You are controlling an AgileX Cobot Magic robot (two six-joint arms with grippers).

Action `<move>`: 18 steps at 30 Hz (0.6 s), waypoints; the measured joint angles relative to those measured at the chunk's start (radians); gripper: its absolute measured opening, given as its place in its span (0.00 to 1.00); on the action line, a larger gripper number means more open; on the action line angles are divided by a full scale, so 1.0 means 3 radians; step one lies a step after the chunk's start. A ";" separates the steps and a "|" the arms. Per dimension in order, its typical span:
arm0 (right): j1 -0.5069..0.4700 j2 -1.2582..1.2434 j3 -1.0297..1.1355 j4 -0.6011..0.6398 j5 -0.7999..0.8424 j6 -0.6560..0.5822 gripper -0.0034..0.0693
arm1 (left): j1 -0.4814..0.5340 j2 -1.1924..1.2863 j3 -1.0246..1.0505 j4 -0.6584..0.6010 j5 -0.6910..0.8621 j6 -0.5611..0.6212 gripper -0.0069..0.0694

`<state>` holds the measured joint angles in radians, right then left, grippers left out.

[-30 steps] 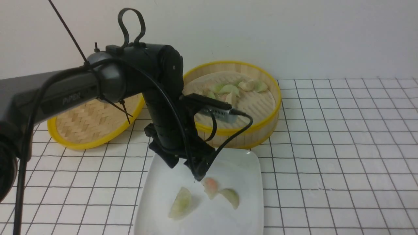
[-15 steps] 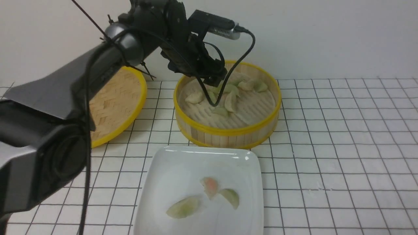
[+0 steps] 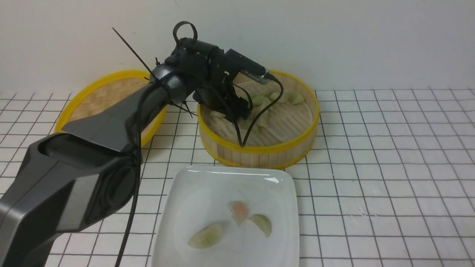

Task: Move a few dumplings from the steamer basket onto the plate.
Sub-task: Use the left arm to grab a dumpling from the steamer

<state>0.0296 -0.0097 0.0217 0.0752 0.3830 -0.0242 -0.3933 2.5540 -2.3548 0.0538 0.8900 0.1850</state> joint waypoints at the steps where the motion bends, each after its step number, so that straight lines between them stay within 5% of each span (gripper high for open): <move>1: 0.0000 0.0000 0.0000 0.0000 0.0000 0.0000 0.03 | -0.0015 0.0000 0.0000 0.0002 0.0021 -0.0021 0.60; 4: 0.0000 0.0000 0.0000 0.0000 0.0000 0.0000 0.03 | -0.0033 -0.0016 0.0000 0.0010 0.0116 -0.0032 0.29; 13: 0.0000 0.0000 0.0000 0.0000 0.0000 0.0000 0.03 | -0.0047 -0.0634 0.0010 -0.0048 0.1059 -0.0135 0.31; 18: 0.0000 0.0000 0.0000 0.0000 0.0003 0.0000 0.03 | -0.0028 -0.1354 0.0299 -0.0229 0.1132 -0.0106 0.31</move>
<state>0.0296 -0.0097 0.0217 0.0752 0.3839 -0.0242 -0.4015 2.1476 -2.2650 -0.0148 1.2296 0.1533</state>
